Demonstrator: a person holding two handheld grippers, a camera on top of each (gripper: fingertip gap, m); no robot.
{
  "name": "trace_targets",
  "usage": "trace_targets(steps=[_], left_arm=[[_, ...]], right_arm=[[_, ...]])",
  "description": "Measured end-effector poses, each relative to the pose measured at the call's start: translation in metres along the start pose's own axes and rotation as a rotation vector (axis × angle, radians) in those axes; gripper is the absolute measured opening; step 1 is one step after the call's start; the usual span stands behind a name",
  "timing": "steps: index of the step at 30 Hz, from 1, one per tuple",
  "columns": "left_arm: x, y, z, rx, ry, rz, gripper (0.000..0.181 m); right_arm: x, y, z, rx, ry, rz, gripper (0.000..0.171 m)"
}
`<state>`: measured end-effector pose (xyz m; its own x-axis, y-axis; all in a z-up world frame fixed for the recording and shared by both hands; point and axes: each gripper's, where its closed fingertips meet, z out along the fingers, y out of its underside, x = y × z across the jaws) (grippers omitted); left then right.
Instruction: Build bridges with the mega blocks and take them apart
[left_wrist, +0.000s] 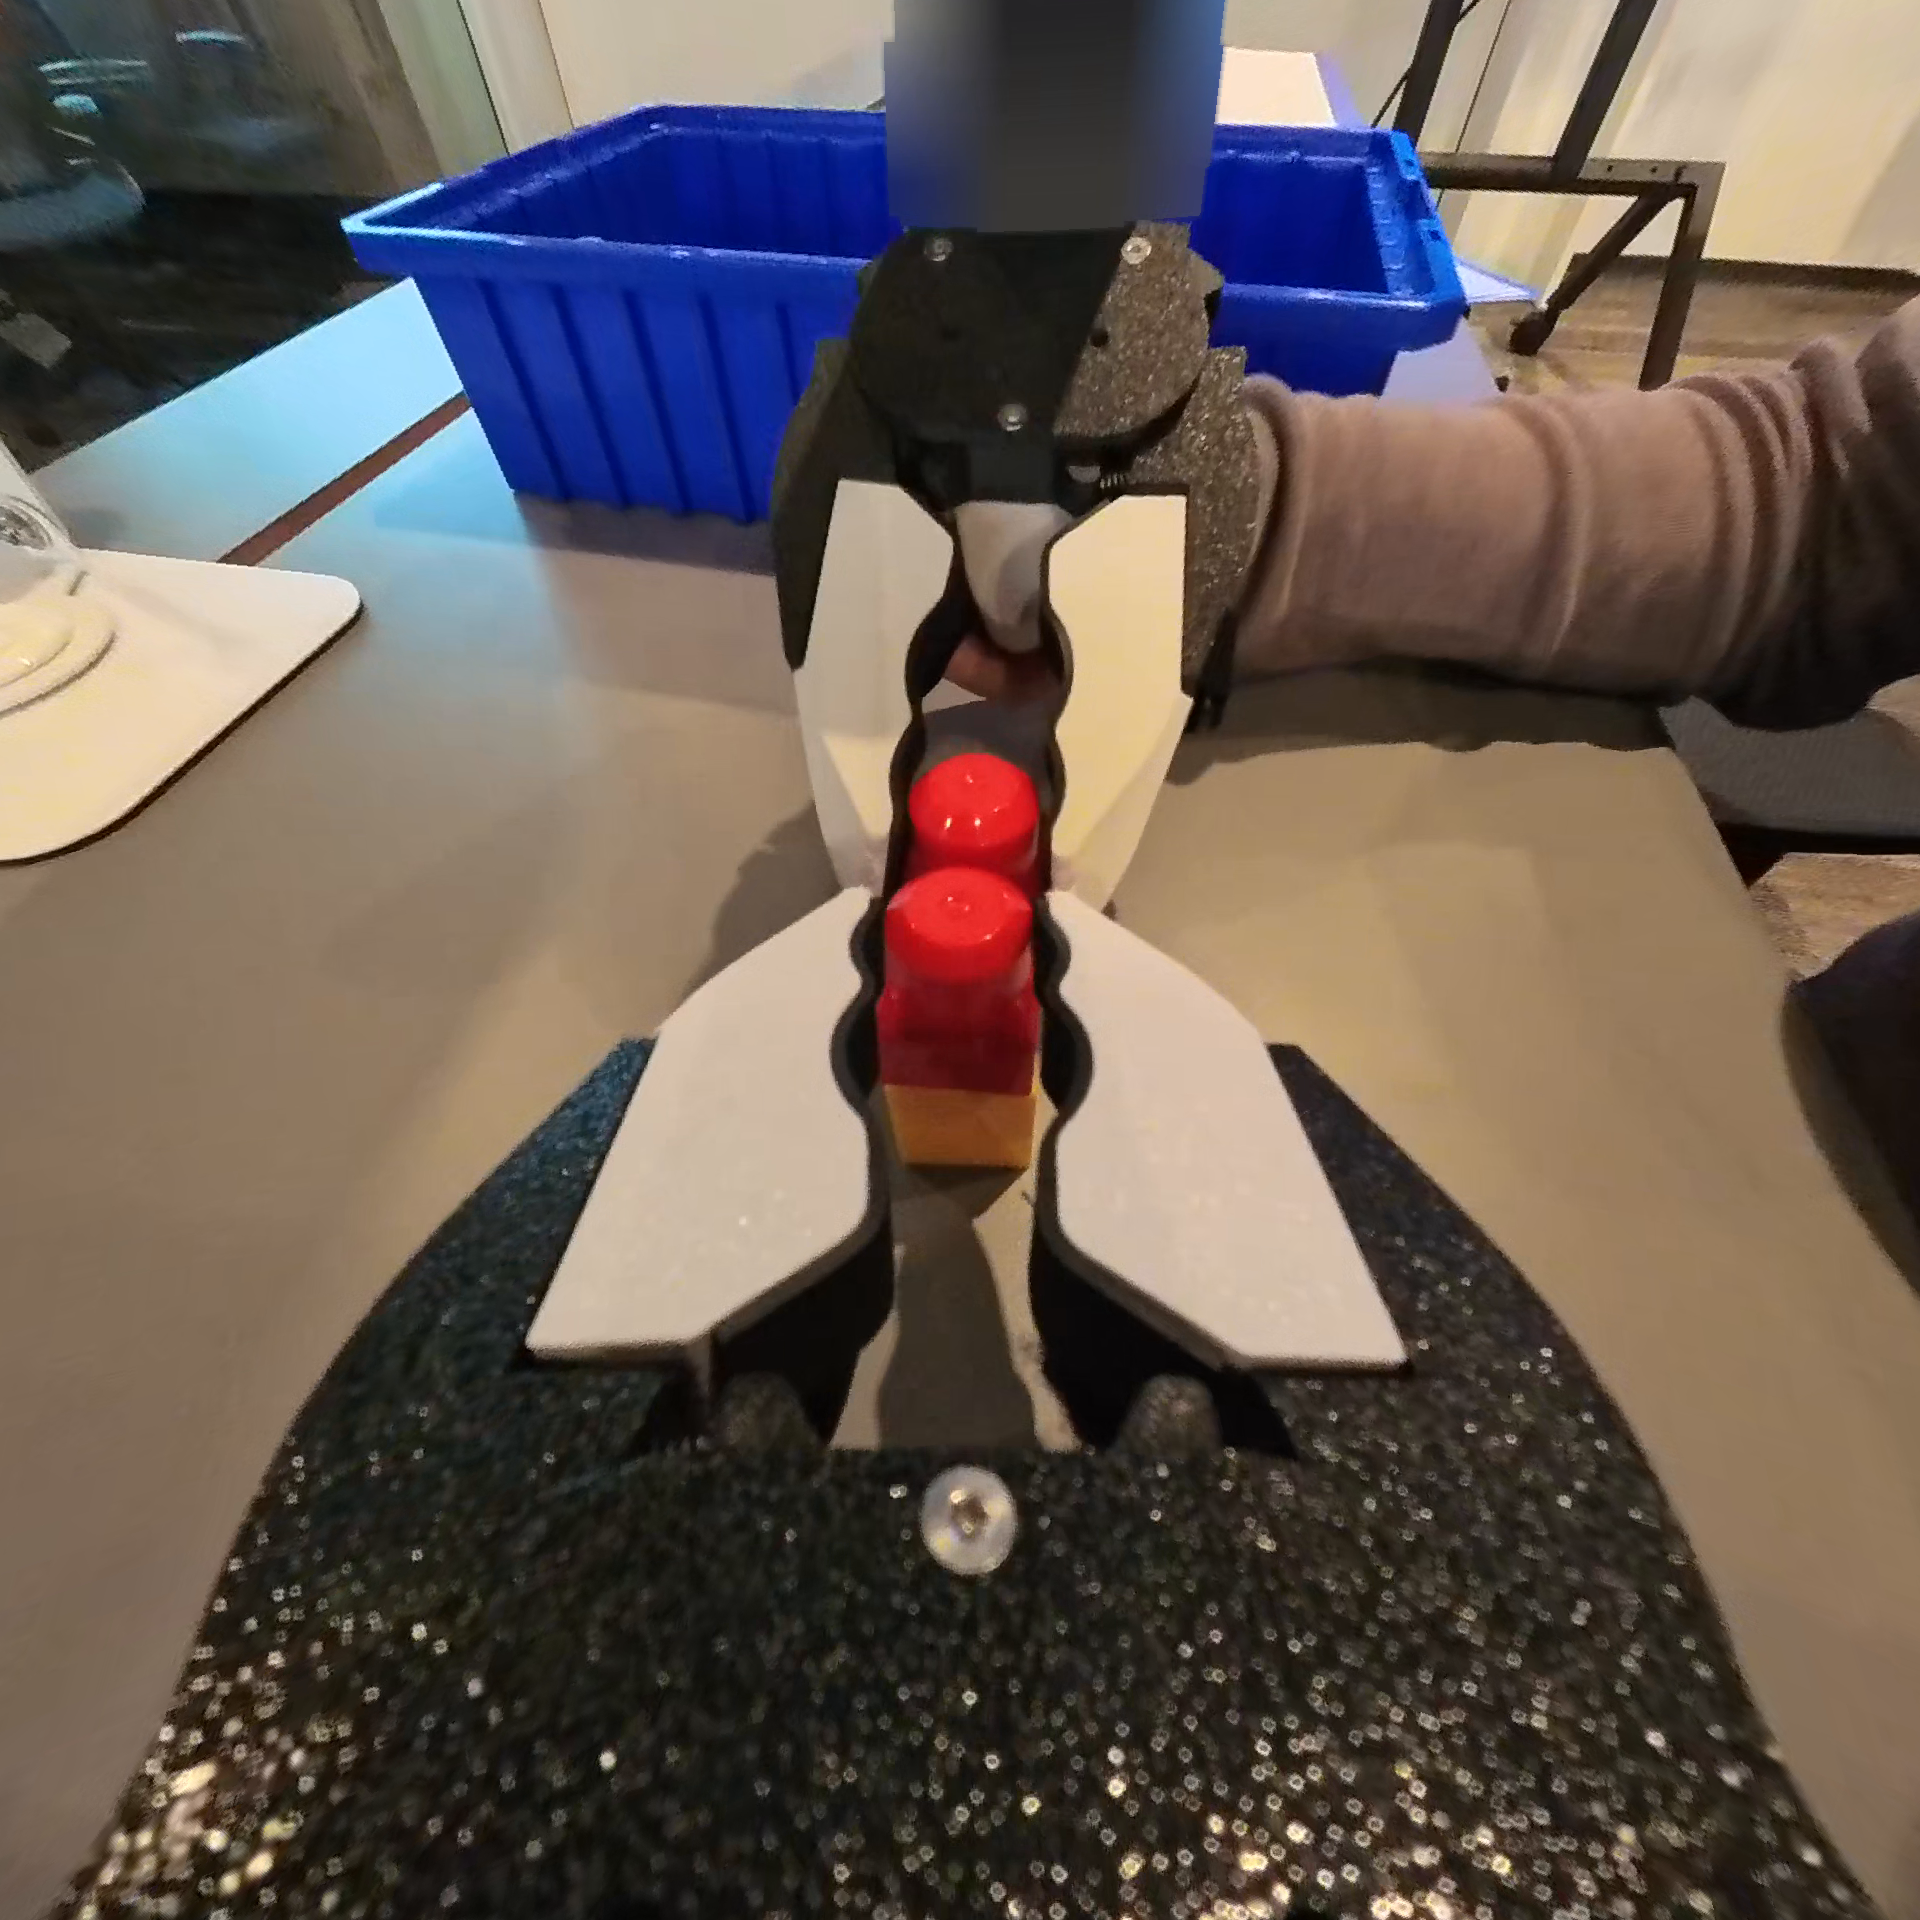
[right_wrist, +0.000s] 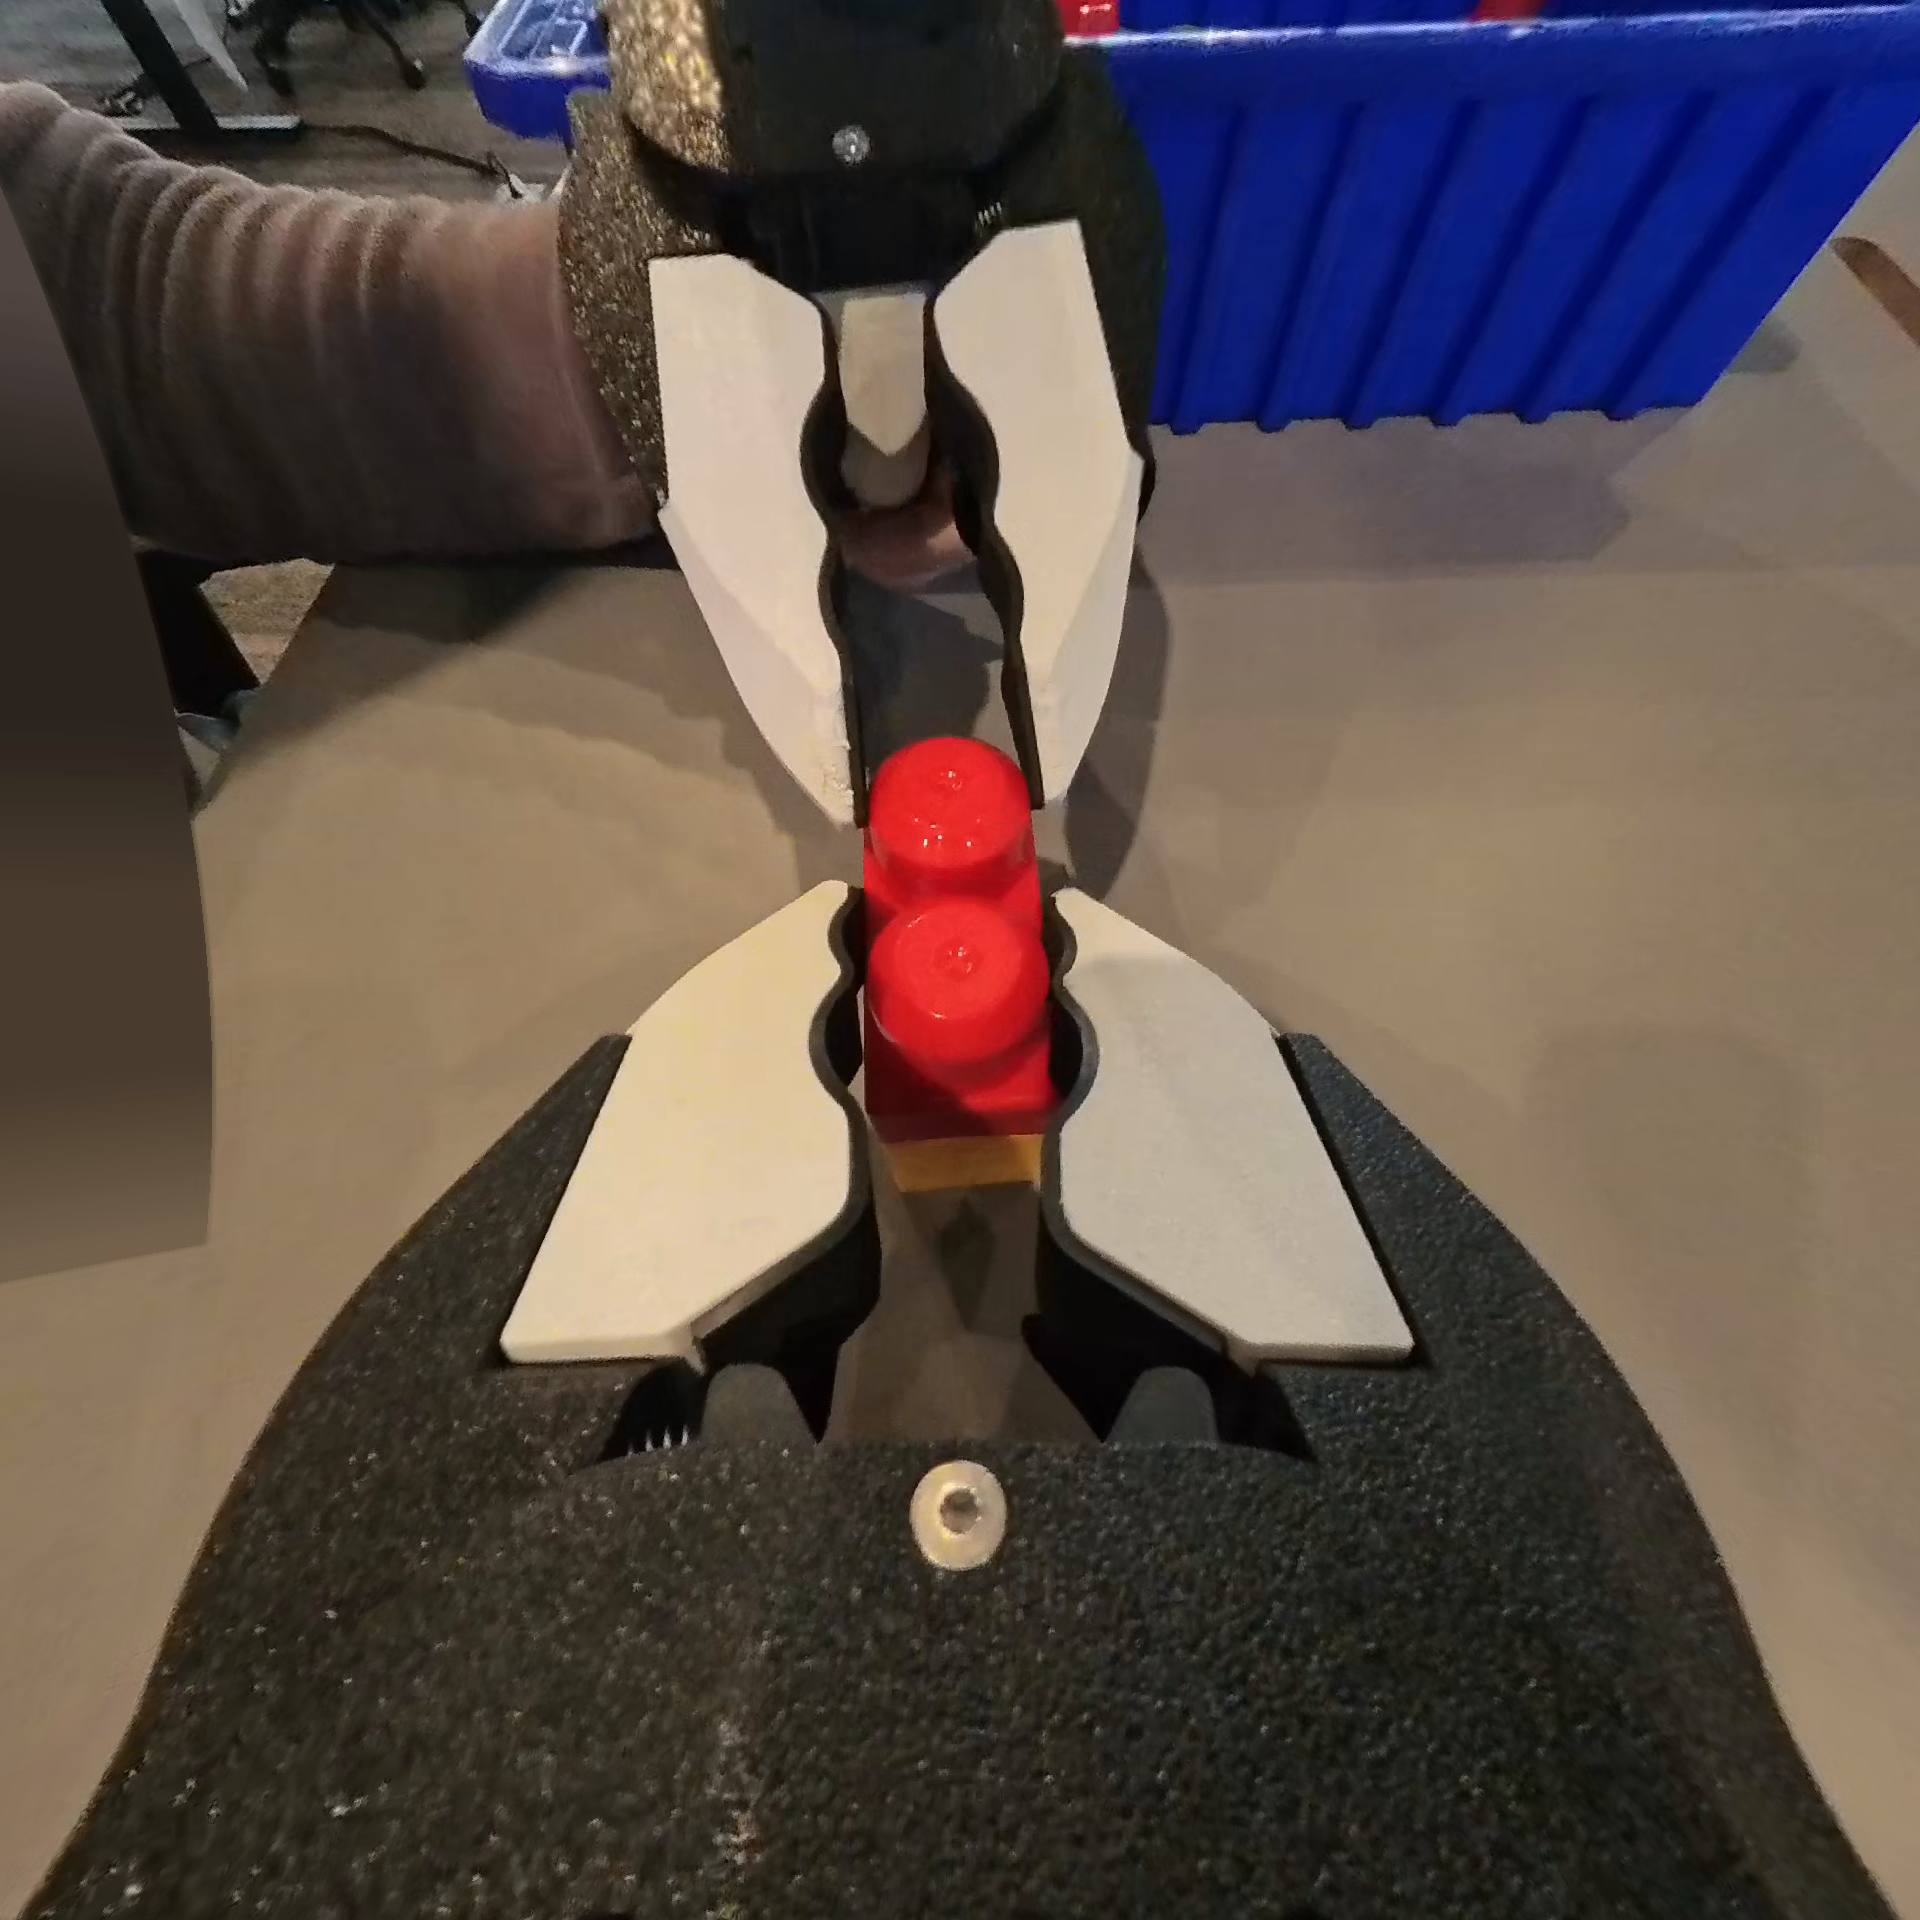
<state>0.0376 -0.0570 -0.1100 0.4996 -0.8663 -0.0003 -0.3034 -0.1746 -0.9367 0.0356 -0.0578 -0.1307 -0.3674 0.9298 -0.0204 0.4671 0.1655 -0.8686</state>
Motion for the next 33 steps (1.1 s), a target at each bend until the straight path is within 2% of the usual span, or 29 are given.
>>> trace_targets(steps=[4, 11, 14, 16, 18, 20, 22, 26, 29, 31, 33], left_arm=[[0.0, 0.001, 0.0, -0.015, 0.012, -0.003, 0.027], [0.0, 0.0, 0.0, 0.07, 0.005, -0.012, 0.026], [-0.006, -0.013, -0.009, 0.188, -0.043, -0.038, 0.032], [-0.02, -0.03, -0.025, 0.321, -0.137, -0.045, 0.034], [-0.035, -0.04, -0.045, 0.432, -0.252, -0.051, 0.034], [-0.043, -0.044, -0.056, 0.475, -0.346, -0.027, 0.033], [-0.042, -0.04, -0.052, 0.427, -0.375, 0.015, 0.025], [-0.038, -0.036, -0.032, 0.351, -0.368, 0.035, 0.025], [-0.039, -0.039, -0.018, 0.352, -0.37, 0.022, 0.028], [-0.039, -0.04, -0.007, 0.349, -0.369, 0.019, 0.031], [-0.04, -0.038, 0.003, 0.333, -0.387, 0.037, 0.032]], right_arm=[[-0.001, 0.001, 0.0, -0.026, -0.012, -0.012, 0.032], [-0.001, 0.0, 0.001, 0.0, -0.014, 0.011, 0.032], [0.0, 0.0, 0.001, -0.002, 0.001, 0.019, 0.032], [0.0, -0.002, -0.002, -0.001, -0.001, 0.056, 0.032], [0.0, -0.021, -0.013, 0.118, -0.005, 0.143, 0.031], [-0.003, -0.043, -0.037, 0.226, 0.035, 0.171, 0.031], [-0.018, -0.063, -0.065, 0.288, 0.076, 0.133, 0.031], [-0.026, -0.073, -0.15, 0.194, 0.297, -0.056, 0.031], [0.016, -0.038, -0.243, -0.022, 0.516, -0.154, 0.031], [0.051, -0.003, -0.299, -0.112, 0.563, -0.147, 0.032], [0.083, 0.036, -0.338, -0.136, 0.54, -0.076, 0.032]])
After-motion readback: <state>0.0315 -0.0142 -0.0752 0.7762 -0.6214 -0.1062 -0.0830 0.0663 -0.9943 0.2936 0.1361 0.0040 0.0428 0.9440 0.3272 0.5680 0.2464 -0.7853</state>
